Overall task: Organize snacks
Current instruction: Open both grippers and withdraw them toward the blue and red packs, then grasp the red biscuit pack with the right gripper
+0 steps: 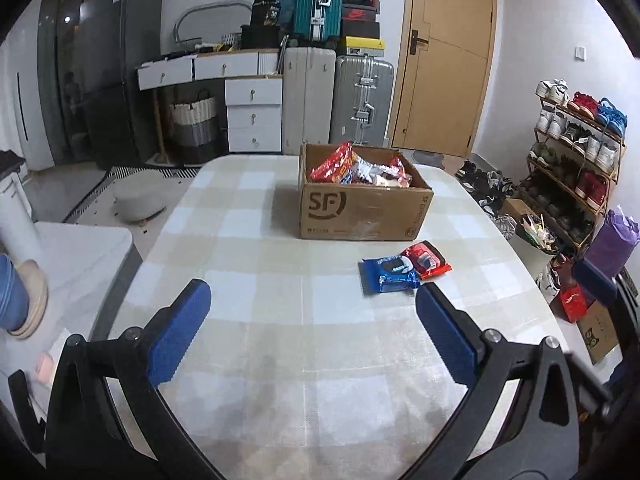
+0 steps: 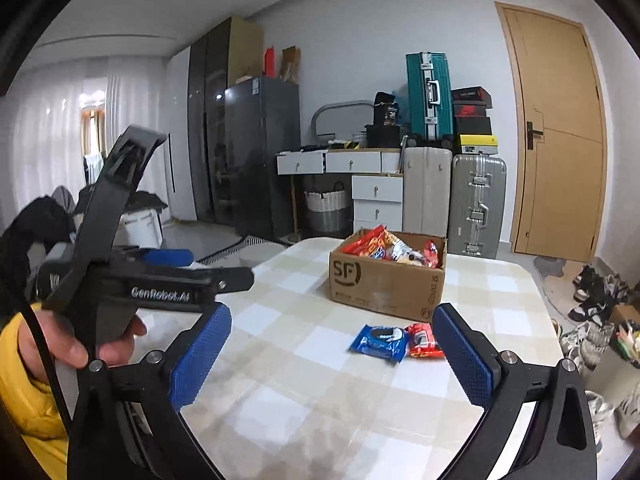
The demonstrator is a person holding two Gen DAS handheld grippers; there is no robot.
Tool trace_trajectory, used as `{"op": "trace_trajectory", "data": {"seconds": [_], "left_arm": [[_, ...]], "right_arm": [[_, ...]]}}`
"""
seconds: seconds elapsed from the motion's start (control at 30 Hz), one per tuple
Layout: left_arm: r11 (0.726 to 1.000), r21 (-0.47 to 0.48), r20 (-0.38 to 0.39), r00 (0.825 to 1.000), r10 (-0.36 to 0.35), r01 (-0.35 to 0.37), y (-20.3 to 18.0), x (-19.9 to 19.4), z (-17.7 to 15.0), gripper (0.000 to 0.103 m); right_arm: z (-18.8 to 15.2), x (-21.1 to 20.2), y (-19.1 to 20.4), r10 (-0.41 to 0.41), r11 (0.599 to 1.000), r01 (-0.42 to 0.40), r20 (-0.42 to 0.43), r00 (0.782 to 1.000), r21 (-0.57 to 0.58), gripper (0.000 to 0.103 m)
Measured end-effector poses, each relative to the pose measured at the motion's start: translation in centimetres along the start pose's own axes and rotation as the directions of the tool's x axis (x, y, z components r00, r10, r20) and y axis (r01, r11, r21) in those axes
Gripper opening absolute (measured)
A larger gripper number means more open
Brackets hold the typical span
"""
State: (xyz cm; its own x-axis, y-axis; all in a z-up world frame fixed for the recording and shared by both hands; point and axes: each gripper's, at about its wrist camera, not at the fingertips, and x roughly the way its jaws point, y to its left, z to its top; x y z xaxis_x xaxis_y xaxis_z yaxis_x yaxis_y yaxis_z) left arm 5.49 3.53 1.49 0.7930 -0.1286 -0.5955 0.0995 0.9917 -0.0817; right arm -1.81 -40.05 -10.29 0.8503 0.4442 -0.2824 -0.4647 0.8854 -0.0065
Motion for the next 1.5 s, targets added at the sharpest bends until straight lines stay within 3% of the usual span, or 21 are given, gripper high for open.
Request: {"op": "trace_trajectory", "data": {"seconds": [0.23, 0.4, 0.6, 0.77, 0.9, 1.2, 1.23, 1.3, 1.37, 1.5], "left_arm": [[1.0, 0.016, -0.08, 0.997, 0.023, -0.021, -0.3, 5.0, -0.9, 0.102], [1.0, -0.011, -0.175, 0.984, -0.029, 0.027, -0.5, 9.6, -1.8, 0.102], [0.998, -0.015, -0.247, 0.967, -0.068, 0.067, -1.6, 14.2, -2.8, 0.102], [0.998, 0.028, -0.297, 0.954, -0.048, 0.058, -2.5, 18.2, -3.4, 0.102], [0.999, 0.011, -0.314, 0.949, -0.037, 0.043, -2.1, 20.5, -3.3, 0.102], [0.999, -0.008, -0.339, 0.94, -0.052, 0.052, -1.8, 22.8, -3.2, 0.102], [0.998, -0.01, -0.337, 0.94, -0.061, 0.061, -1.7, 23.0, -3.2, 0.102], [0.998, -0.008, -0.337, 0.939, -0.068, 0.07, -1.8, 23.4, -3.1, 0.102], [0.997, -0.007, -0.336, 0.939, -0.071, 0.073, -1.7, 23.8, -3.1, 0.102], [0.998, -0.007, -0.344, 0.937, -0.056, 0.058, -1.5, 24.3, -3.2, 0.102]], "right_arm": [[-2.0, 1.9, -1.4, -0.013, 0.999, 0.014, -0.038, 0.999, 0.044, 0.102], [-3.8, 4.5, -4.5, 0.004, 0.988, 0.013, -0.105, 0.994, 0.151, 0.102], [-5.9, 7.7, -8.5, 0.014, 0.965, 0.041, -0.205, 0.979, 0.26, 0.102], [-6.5, 11.2, -12.0, 0.009, 0.947, 0.088, -0.296, 0.955, 0.31, 0.102], [-5.4, 14.6, -14.7, -0.052, 0.946, 0.159, -0.354, 0.934, 0.282, 0.102], [-4.1, 22.4, -15.9, -0.14, 0.977, 0.194, -0.419, 0.897, 0.09, 0.099], [-4.1, 23.6, -15.8, -0.164, 0.977, 0.207, -0.434, 0.886, 0.052, 0.098], [-4.3, 25.3, -15.2, -0.194, 0.979, 0.202, -0.465, 0.864, -0.033, 0.08], [-4.9, 26.5, -14.7, -0.224, 0.975, 0.2, -0.492, 0.841, -0.101, 0.07], [-5.2, 26.6, -15.1, -0.183, 0.983, 0.169, -0.498, 0.848, -0.074, 0.06]]}}
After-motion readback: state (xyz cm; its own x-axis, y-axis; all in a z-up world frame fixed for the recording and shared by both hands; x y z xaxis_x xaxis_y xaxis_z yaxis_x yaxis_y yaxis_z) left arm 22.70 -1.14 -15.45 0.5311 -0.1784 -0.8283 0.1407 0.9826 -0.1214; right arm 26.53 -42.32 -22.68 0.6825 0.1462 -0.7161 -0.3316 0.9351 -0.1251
